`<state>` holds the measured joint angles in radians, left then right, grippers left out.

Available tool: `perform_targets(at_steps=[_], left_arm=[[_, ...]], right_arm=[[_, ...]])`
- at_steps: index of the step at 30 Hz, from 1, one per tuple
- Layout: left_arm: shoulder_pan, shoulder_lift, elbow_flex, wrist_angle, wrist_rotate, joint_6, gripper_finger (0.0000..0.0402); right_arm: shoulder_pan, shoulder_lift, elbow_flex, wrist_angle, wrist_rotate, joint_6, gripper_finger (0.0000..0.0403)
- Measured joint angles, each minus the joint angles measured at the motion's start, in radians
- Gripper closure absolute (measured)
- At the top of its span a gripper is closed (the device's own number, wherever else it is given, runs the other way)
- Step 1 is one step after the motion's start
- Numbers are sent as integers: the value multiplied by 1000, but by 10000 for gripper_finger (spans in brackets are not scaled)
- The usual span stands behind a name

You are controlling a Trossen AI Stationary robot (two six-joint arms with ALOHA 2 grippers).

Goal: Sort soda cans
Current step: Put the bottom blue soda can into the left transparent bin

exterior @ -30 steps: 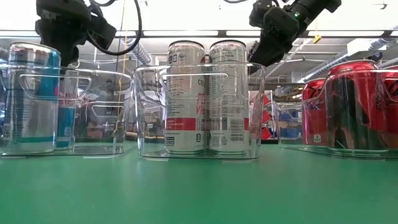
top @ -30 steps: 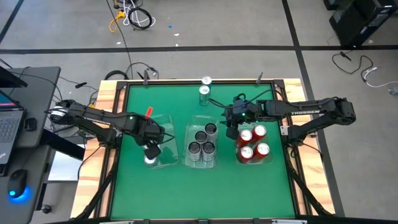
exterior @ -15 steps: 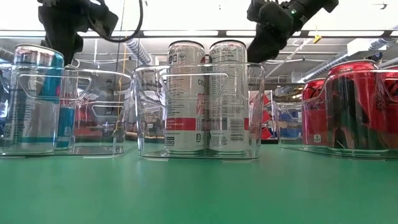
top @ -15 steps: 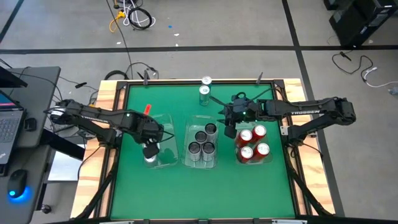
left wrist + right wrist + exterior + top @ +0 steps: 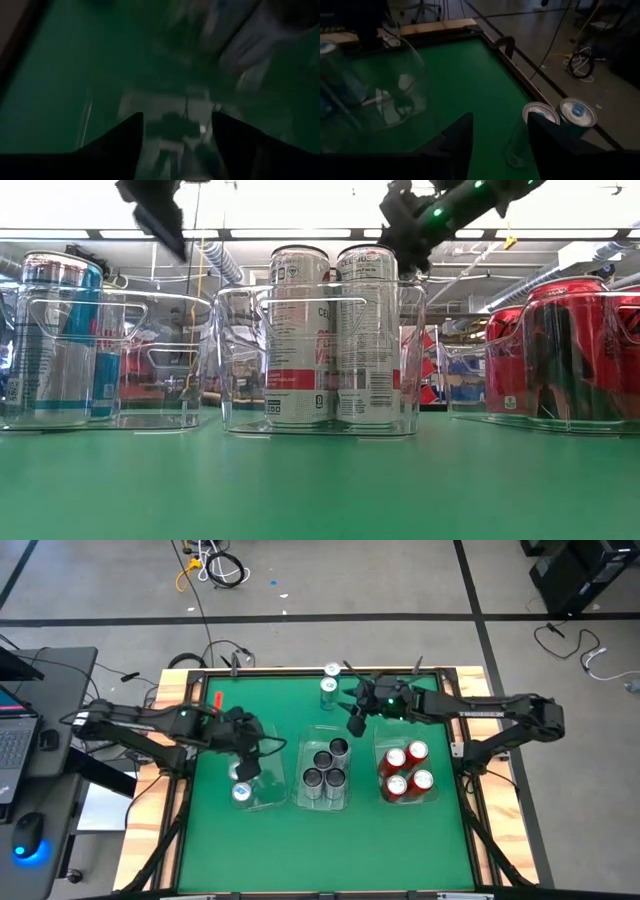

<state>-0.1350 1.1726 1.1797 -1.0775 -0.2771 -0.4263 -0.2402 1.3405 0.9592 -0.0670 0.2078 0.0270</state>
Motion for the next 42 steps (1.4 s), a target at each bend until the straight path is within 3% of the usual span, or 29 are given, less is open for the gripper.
perform_targets(at_steps=[5,9,15,19,24,29,42], left_arm=[[9,-15,-12,176,-7,203,233],[36,-23,-91,372,5,335,300],[107,-77,-272,717,145,457,389],[140,-167,-408,972,213,511,392],[162,-297,-557,1211,223,550,390],[168,-402,-632,1254,192,556,395],[169,-464,-679,1240,168,551,396]], right_arm=[[-45,91,0,75,-18,2,223],[-79,161,0,133,-26,4,218],[-124,240,0,214,-46,60,198],[-138,286,0,257,-46,112,157],[-141,357,27,283,20,137,88],[-141,419,75,293,81,135,40],[-115,420,95,253,161,167,48]])
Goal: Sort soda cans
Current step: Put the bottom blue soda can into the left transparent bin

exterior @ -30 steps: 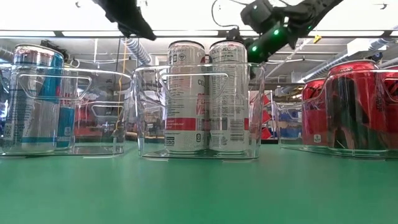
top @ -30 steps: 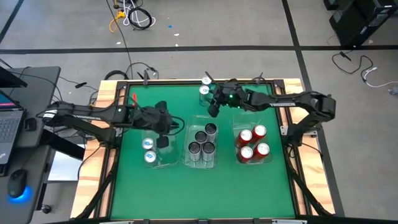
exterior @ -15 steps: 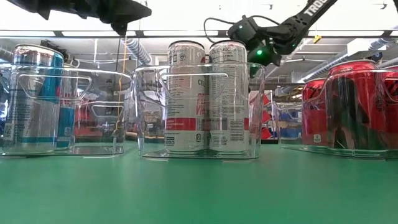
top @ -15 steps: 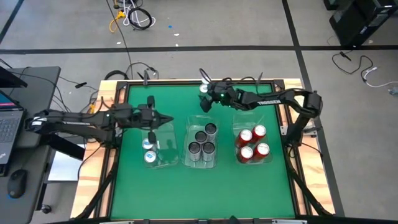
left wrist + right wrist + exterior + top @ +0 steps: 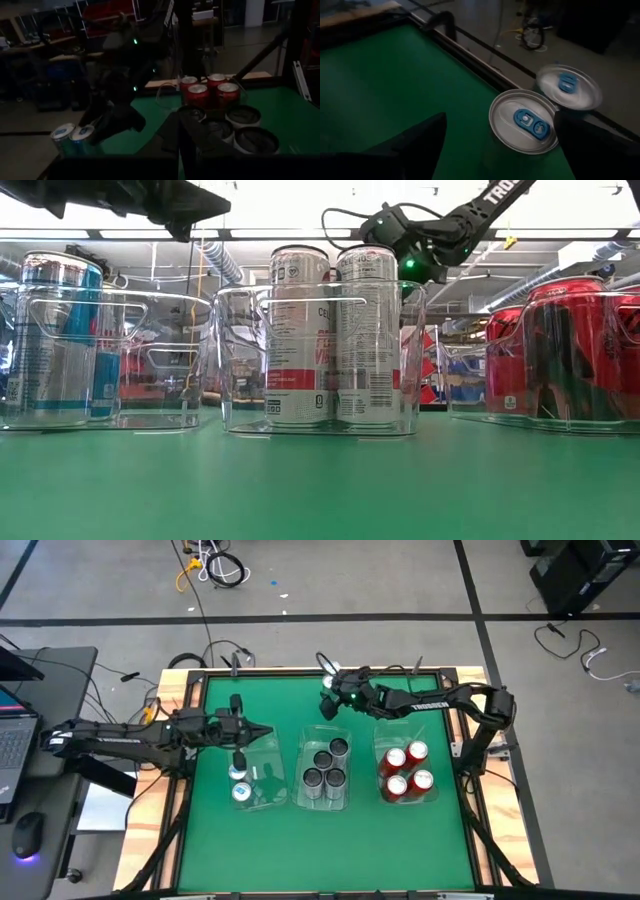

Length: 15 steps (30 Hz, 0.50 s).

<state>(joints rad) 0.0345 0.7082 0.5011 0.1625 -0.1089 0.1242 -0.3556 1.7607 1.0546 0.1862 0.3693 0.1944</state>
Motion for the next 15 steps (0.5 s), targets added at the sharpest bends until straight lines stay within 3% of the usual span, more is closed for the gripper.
perform_targets(at_steps=[5,15], left_arm=[[0,0,0,0,-21,1,396],[0,0,0,-6,-45,0,396]], right_arm=[[9,-6,-1,-39,103,36,48],[9,-6,-2,-42,109,48,48]])
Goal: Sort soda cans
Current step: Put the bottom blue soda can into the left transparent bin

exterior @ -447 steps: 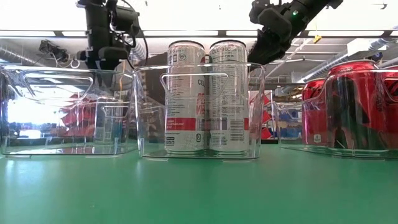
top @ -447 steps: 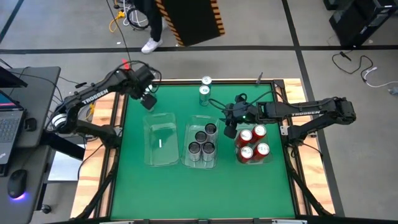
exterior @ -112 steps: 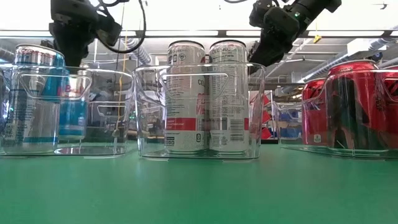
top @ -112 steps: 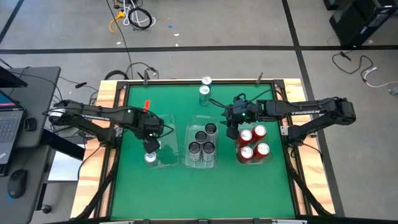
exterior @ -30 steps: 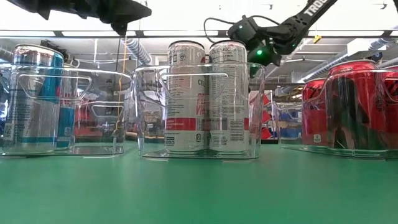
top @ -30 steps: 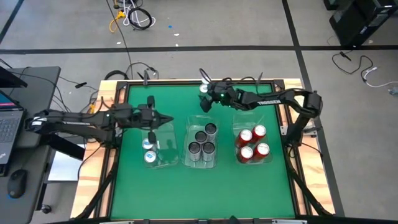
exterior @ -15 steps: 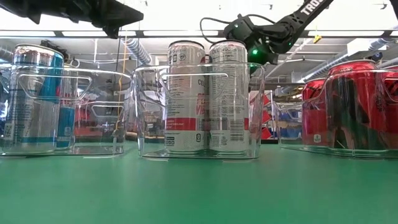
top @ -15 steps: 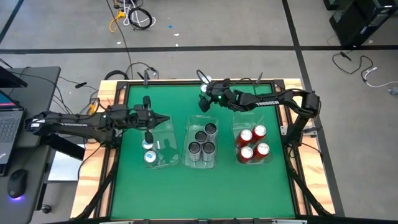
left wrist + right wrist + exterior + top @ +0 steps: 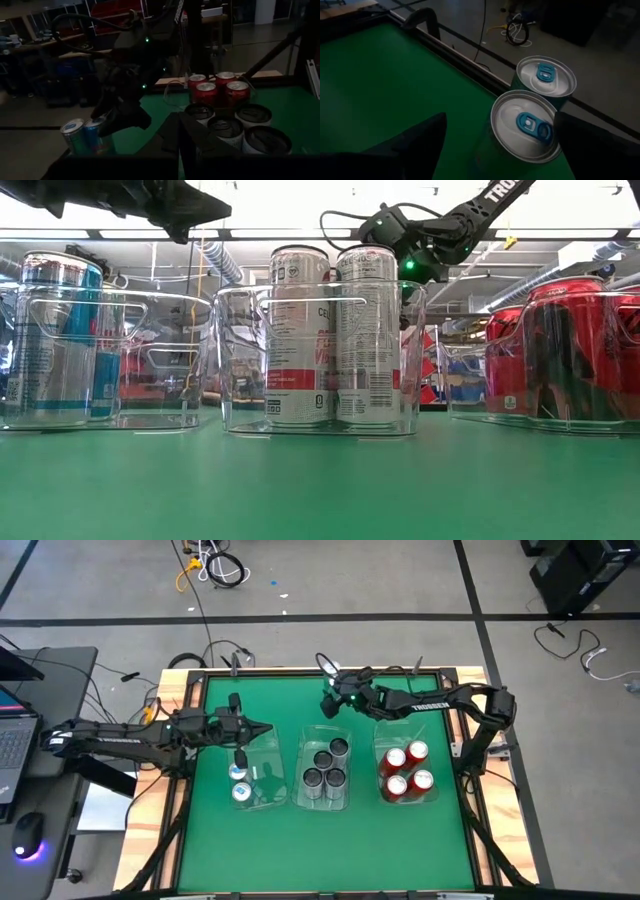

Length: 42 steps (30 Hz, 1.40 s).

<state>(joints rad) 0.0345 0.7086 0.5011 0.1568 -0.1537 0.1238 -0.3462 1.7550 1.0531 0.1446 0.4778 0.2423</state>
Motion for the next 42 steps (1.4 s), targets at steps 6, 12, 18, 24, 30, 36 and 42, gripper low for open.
perform_targets(at_steps=[6,12,18,24,30,36,42], left_arm=[[0,0,0,1,0,0,396],[0,0,1,-6,0,-1,396],[0,0,1,-15,0,-10,396],[0,0,1,-20,0,-24,396],[0,0,2,-32,0,-24,396],[0,0,2,-38,-5,-23,396],[0,0,2,-44,-6,-23,396]], right_arm=[[0,-1,0,20,-49,-24,48],[0,-1,0,38,-61,-31,48],[0,-1,6,65,-116,-55,48],[24,-8,76,10,-101,-105,48],[34,-27,125,-125,16,-94,48],[-3,-2,122,-196,0,-20,48],[-28,28,123,-169,-37,-1,48]])
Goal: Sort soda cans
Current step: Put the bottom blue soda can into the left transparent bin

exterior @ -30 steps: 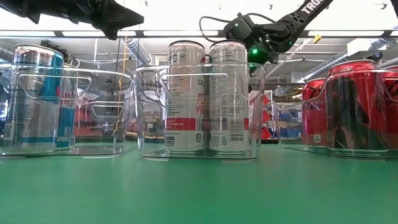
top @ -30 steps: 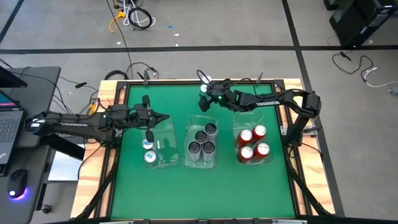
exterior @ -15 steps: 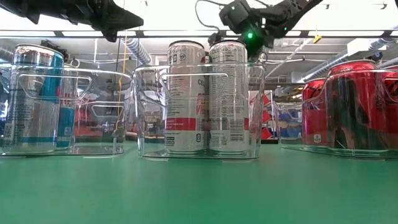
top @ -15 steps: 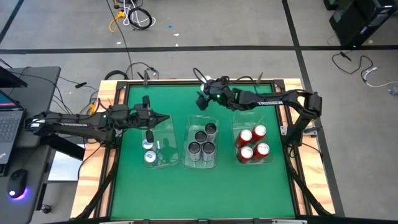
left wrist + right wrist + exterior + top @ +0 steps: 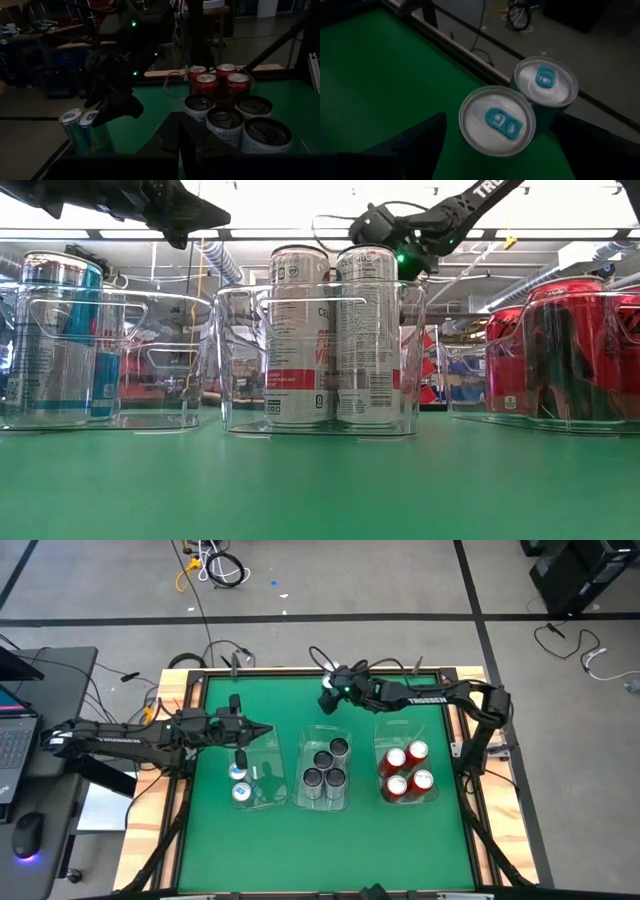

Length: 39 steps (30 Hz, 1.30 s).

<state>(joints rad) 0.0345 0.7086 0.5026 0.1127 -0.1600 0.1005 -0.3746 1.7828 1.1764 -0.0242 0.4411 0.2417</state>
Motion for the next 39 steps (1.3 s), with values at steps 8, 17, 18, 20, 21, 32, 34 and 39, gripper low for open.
perform_targets(at_steps=[8,17,18,20,21,32,34,39], left_arm=[[0,0,0,-2,-2,0,396],[0,0,0,-4,-10,-7,396],[0,0,0,-3,-16,-7,396],[0,0,0,-2,-41,-8,396],[0,0,0,1,-57,-8,396],[0,0,0,76,-114,-14,396],[0,0,0,87,-142,-14,396],[0,-9,0,152,-200,-57,396]], right_arm=[[-14,31,0,35,-77,-1,51],[-17,56,-1,52,-78,-9,162],[-15,56,-1,54,-77,-17,182],[-8,56,-1,58,-77,-42,192],[-6,53,-1,57,-78,-50,192],[76,-153,-1,48,-78,-113,192],[107,-207,-1,52,-76,-119,192],[216,-290,1,61,-76,-133,192]])
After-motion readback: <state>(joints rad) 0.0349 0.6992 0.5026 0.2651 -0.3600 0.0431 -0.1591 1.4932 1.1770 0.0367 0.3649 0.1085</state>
